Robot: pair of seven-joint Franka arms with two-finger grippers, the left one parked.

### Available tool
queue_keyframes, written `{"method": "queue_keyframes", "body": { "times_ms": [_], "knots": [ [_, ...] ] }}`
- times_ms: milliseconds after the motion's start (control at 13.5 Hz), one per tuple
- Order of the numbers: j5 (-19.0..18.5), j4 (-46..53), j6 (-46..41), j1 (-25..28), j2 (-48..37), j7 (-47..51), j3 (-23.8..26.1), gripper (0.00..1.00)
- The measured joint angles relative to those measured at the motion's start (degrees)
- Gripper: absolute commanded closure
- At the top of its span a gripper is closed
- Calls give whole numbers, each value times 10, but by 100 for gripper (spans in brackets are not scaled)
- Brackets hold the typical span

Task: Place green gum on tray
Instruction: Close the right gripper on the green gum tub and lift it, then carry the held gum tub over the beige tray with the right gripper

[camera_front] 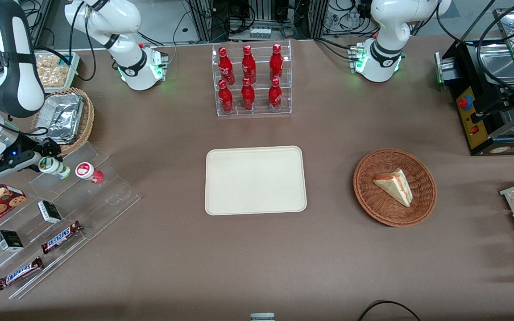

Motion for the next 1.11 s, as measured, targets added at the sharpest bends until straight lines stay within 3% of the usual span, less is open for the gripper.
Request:
{"method": "queue_keyframes", "body": {
  "times_ms": [297, 669, 1115],
  "knots": [
    [1, 11, -11, 2, -1, 0, 1, 100],
    [7, 118, -140, 17, -4, 6, 10, 100],
    [15, 216, -247, 150, -4, 203, 15, 100]
  ]
}}
